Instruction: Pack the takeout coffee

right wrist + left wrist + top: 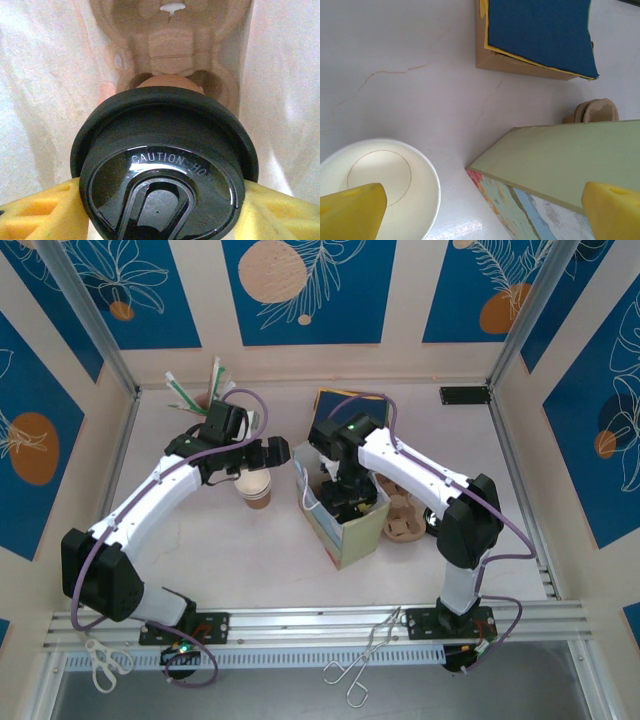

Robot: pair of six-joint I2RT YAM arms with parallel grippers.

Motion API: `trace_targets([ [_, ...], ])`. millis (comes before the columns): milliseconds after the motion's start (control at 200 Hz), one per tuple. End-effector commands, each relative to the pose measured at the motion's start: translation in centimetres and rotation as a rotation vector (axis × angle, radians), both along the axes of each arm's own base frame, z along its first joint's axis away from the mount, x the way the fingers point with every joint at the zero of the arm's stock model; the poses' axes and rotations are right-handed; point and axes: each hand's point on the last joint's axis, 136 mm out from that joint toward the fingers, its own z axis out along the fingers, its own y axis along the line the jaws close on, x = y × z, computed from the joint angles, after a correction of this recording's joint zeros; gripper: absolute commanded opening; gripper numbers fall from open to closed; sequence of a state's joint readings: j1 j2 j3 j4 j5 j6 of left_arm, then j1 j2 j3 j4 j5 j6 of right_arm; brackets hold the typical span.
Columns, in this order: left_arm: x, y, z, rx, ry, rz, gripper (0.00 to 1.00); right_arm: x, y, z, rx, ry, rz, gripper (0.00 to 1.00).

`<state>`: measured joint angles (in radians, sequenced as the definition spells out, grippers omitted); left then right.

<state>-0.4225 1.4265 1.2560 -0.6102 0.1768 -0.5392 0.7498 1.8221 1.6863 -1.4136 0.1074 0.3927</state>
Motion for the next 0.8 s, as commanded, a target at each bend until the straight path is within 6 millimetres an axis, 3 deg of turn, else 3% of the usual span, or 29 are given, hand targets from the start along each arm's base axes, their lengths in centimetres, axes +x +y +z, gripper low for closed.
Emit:
trace_targets([
  [0, 0.35, 0.12, 1.25, -0.006, -0.024, -0.022, 1.0, 0.09, 0.03, -1.71, -0.009, 0.028, 0.002, 0.64],
  [795, 0.44, 0.21, 1.28, -0.006, -0.025, -0.019, 1.0, 0.07, -0.09, -1.56, -0.007, 0.028, -0.004, 0.64],
])
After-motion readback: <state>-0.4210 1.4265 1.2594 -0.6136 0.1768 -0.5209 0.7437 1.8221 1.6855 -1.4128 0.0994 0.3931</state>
